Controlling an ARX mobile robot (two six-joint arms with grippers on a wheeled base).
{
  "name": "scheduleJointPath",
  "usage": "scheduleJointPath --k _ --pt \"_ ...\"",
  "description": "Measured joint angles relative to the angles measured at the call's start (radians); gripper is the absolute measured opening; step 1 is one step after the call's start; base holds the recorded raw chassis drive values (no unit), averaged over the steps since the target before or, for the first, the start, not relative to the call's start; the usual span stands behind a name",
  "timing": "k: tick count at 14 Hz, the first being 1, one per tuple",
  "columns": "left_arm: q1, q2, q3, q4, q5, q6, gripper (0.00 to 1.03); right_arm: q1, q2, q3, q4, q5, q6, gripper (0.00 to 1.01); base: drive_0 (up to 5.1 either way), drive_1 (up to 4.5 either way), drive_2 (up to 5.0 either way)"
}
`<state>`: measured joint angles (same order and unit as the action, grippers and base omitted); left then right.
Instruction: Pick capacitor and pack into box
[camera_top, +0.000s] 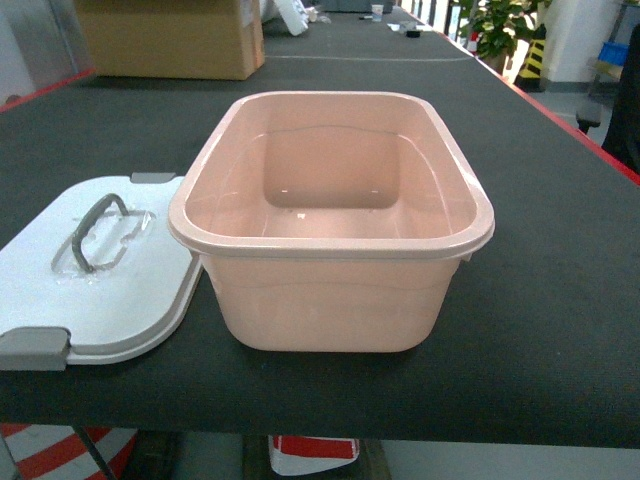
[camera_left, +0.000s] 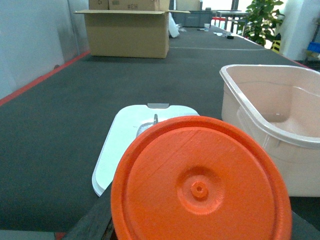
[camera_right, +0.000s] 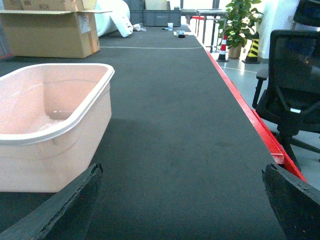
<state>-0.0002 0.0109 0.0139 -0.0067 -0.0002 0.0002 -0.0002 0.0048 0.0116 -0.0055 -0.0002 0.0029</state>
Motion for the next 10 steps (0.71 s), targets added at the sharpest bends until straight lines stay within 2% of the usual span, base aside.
scheduleJointPath --k 10 --pt "0.0 0.0 0.0 0.0 0.0 0.0 0.44 0.0 0.0 0.0 0.0 0.0 0.0 0.98 0.0 0.0 0.0"
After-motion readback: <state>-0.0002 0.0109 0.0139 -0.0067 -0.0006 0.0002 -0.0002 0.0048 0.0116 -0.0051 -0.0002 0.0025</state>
